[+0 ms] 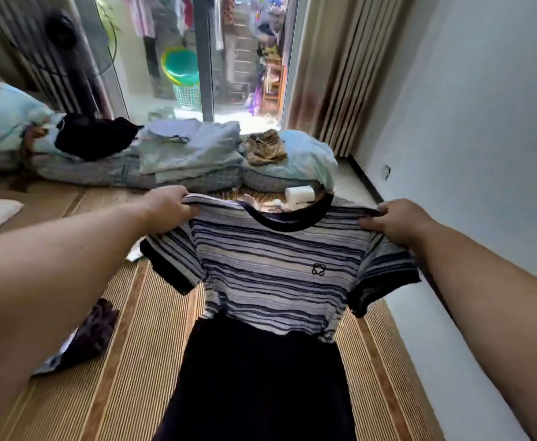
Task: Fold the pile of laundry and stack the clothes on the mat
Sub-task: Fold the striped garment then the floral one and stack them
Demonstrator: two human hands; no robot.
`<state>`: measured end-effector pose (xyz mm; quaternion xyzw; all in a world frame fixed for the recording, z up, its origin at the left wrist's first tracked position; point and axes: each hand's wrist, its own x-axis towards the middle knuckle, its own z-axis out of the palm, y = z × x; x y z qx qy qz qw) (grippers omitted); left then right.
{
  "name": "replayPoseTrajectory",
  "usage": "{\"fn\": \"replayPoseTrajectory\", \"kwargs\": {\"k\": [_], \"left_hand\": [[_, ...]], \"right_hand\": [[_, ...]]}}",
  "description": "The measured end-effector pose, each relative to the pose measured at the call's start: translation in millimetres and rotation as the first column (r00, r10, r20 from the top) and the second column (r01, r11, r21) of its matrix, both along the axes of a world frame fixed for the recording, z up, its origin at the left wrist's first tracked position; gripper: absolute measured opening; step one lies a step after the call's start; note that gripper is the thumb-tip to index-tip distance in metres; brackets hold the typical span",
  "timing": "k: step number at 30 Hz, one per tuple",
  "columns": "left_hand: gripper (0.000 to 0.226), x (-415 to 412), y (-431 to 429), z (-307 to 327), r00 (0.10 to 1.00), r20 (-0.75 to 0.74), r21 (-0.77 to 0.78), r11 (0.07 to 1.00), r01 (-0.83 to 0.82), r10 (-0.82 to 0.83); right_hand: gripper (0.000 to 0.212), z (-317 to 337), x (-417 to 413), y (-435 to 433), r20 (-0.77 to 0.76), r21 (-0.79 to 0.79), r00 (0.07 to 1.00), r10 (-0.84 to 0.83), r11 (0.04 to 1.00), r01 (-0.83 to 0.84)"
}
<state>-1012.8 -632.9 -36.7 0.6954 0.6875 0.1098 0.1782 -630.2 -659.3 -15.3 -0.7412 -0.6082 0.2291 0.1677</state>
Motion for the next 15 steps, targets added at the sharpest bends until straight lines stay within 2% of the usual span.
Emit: {"fn": "replayPoseTrajectory", "kwargs": {"k": [5, 7, 10, 12, 15], "left_hand": [[0.023, 17, 35, -101, 0.995, -0.043, -0.021, 0.995, -0.093, 0.092], [0.017, 16, 48, -142, 0.989, -0.085, -0.027, 0.992, -0.120, 0.117], [0.014, 12, 75, -204, 0.992, -0.037, -0.125, 0.984, -0.128, 0.124], [0.023, 13, 96, -237, 0.992, -0.018, -0.122, 0.984, -0.127, 0.125], [0.016, 17, 121, -274, 0.992, -0.062, -0.090, 0.989, -0.117, 0.112]], "right_hand": [[0.035, -108, 14, 62, 0.065, -0.026, 0.998, -0.015, 1.000, 0.017], [0.029, -152, 17, 83, 0.062, -0.013, 0.998, -0.025, 1.000, 0.026], [0.019, -211, 17, 112, 0.057, -0.024, 0.998, -0.028, 0.999, 0.029], [0.014, -246, 19, 131, 0.078, 0.001, 0.996, -0.042, 0.999, 0.042], [0.008, -286, 19, 155, 0.084, 0.075, 0.990, -0.115, 0.991, 0.109]]}}
